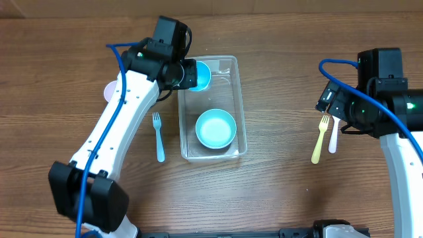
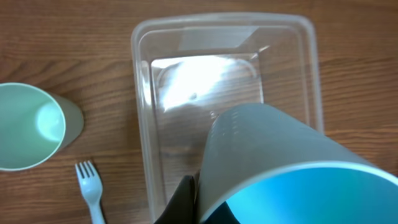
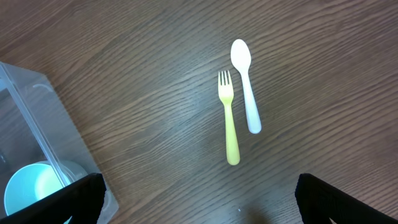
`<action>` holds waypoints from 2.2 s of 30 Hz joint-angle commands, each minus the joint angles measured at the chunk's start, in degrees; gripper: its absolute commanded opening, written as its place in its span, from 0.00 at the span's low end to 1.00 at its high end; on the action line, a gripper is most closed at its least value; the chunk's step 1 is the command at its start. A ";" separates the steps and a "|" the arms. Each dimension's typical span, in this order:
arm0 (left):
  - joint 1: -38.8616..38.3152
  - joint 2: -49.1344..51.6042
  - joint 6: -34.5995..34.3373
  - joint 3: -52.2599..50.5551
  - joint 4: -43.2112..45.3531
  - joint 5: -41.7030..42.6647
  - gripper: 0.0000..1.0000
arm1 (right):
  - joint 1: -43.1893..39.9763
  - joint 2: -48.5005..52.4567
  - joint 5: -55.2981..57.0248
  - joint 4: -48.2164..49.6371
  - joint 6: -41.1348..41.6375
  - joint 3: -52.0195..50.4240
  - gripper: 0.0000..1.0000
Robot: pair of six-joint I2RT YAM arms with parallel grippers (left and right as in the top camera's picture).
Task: Pack container
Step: 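Carry the light-blue cup into the container's left corner and lower it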
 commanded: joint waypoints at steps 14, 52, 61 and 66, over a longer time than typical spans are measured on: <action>-2.08 10.93 6.58 9.70 -4.90 -5.03 0.04 | -0.20 -0.24 0.17 0.15 0.09 0.39 1.00; -2.40 16.15 2.27 5.44 -6.75 -6.56 0.04 | -0.20 -0.24 0.20 0.15 0.09 0.39 1.00; -2.40 17.86 2.25 5.51 -6.62 -6.29 0.09 | -0.20 -0.24 0.17 0.15 0.09 0.39 1.00; -2.43 17.86 2.27 5.51 -6.32 -6.27 0.20 | -0.20 -0.24 0.17 0.15 0.09 0.39 1.00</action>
